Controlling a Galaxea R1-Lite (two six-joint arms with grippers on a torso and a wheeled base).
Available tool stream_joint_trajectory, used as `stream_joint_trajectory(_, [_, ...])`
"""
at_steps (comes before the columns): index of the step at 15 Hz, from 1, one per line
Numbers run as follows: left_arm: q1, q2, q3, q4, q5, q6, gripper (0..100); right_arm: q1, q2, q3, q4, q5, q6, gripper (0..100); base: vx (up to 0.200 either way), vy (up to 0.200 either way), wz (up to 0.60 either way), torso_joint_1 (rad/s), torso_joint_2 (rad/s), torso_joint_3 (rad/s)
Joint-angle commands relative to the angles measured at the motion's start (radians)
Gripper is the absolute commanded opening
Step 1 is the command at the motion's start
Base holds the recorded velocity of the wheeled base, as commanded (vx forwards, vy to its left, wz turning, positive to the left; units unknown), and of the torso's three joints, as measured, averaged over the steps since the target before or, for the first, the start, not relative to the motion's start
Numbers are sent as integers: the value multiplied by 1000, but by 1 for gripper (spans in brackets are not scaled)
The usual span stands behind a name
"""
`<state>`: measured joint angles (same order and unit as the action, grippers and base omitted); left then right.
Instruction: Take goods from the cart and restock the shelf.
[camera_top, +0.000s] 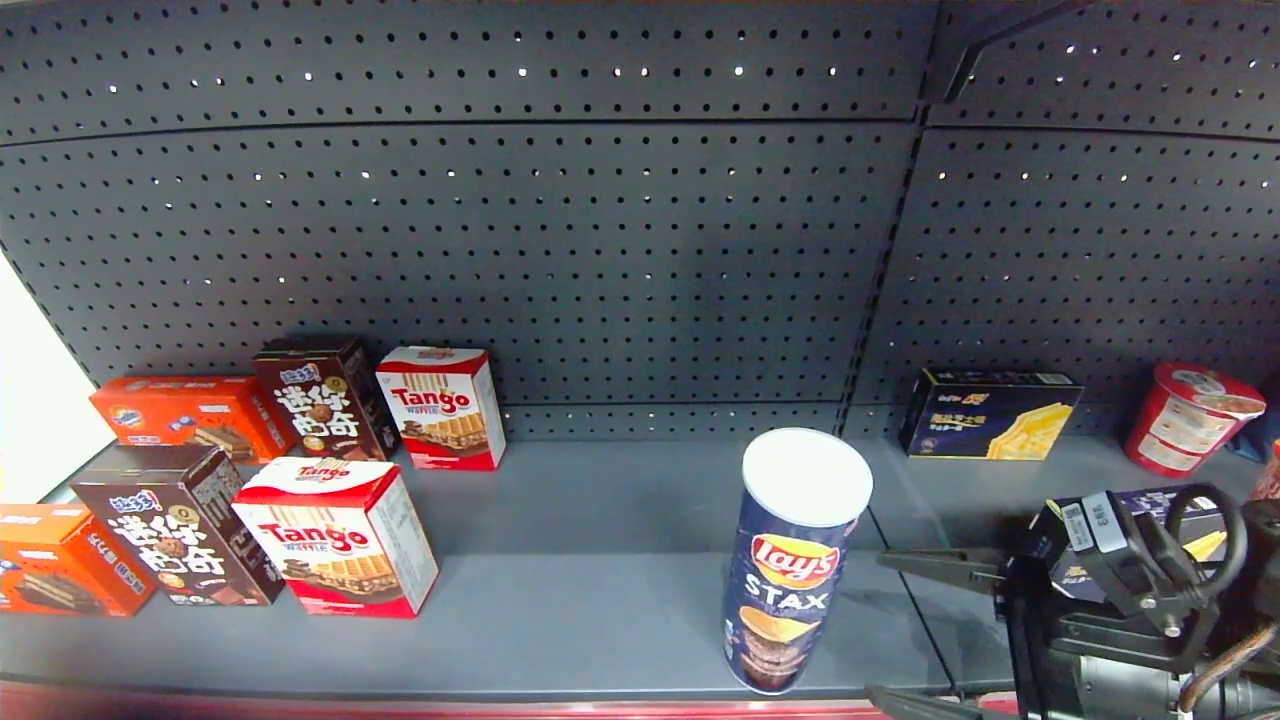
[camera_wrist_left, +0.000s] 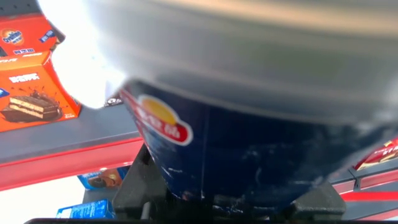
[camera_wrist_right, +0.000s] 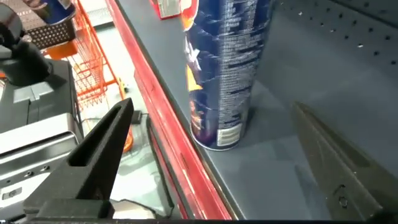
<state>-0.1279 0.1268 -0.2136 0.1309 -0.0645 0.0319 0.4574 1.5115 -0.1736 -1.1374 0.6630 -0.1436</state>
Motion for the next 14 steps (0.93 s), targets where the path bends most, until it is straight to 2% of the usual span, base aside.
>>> stream_joint_trajectory(1, [1,-7,2,0,0,-1,0,1,72,-23,-1,-2,-1,100,0,0,0,0,0,0])
stream_joint_trajectory(7, [-1,-7,14,0,0,-3,0,-6,176,-107,-2,-10,1,100,0,0,0,0,0,0])
stream_joint_trajectory(14, [-1,-12,25,1,2,-4,0,-39,210,-127,-4,-10,-1,100,0,0,0,0,0,0])
